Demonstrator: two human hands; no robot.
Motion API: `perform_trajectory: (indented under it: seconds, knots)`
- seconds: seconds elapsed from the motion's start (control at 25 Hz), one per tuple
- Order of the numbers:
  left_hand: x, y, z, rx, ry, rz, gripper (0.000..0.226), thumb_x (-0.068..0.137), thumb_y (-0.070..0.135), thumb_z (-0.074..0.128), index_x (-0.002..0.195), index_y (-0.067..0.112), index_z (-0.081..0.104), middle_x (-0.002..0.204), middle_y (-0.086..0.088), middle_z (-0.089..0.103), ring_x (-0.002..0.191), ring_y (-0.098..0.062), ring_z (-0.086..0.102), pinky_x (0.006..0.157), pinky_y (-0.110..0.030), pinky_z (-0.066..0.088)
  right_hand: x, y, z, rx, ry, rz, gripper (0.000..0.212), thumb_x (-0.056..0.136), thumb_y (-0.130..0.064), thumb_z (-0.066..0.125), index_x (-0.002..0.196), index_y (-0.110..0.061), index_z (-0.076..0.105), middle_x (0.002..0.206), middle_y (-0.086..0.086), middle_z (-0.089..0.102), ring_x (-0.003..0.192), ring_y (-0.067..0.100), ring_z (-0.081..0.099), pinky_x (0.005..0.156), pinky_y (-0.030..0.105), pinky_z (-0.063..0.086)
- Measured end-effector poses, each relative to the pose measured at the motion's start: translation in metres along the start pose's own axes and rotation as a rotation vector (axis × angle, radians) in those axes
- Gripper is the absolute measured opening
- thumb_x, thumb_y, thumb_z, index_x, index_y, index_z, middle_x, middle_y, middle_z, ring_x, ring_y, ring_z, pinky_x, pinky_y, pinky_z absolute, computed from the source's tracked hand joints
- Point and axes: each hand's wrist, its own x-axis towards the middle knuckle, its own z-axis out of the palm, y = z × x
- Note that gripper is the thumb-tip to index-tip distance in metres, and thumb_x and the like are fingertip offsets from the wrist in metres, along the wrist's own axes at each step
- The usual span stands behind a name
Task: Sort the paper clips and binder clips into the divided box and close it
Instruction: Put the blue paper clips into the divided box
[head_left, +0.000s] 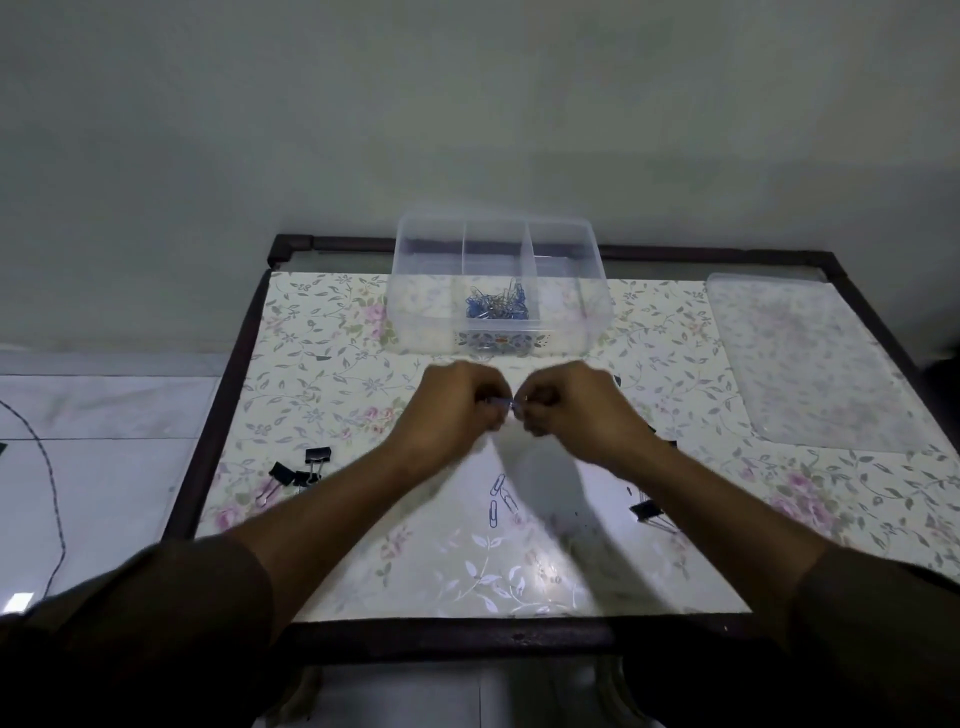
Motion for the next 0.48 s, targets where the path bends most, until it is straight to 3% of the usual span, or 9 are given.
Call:
perform_trajectory:
  seconds: [0.24, 0.36, 0.48]
  knots:
    - [0.094, 0.008, -0.036, 0.102, 0.180, 0.030, 0.011, 0.082, 0.006, 0.070, 0.088, 0.013, 0.075, 0.081, 0.000, 0.073, 0.078, -0.015, 0.067, 0.062, -0.012, 0.040, 0.094, -0.016, -0.034, -0.076, 0.237, -0.111, 0.006, 0.087, -0.010, 0.072, 0.087, -0.012, 0.077, 0.079, 0.001, 0.070, 0.075, 0.016, 0.068, 0.060, 0.016, 0.046]
    - [0.117, 0.000, -0.035, 0.158, 0.161, -0.016, 0.020, 0.086, 0.010, 0.071, 0.107, 0.009, 0.074, 0.107, -0.009, 0.075, 0.096, -0.021, 0.070, 0.081, -0.022, 0.048, 0.120, -0.008, -0.028, -0.073, 0.260, -0.085, 0.014, 0.088, -0.010, 0.073, 0.101, -0.010, 0.079, 0.097, 0.008, 0.077, 0.089, 0.019, 0.072, 0.081, 0.025, 0.056]
    - [0.111, -0.007, -0.035, 0.153, 0.168, -0.030, 0.030, 0.089, 0.010, 0.067, 0.119, 0.011, 0.069, 0.125, -0.009, 0.068, 0.106, -0.022, 0.067, 0.090, -0.028, 0.051, 0.110, -0.005, -0.026, -0.138, 0.332, -0.107, 0.020, 0.091, -0.010, 0.070, 0.110, -0.009, 0.078, 0.108, 0.010, 0.078, 0.097, 0.021, 0.073, 0.087, 0.024, 0.052]
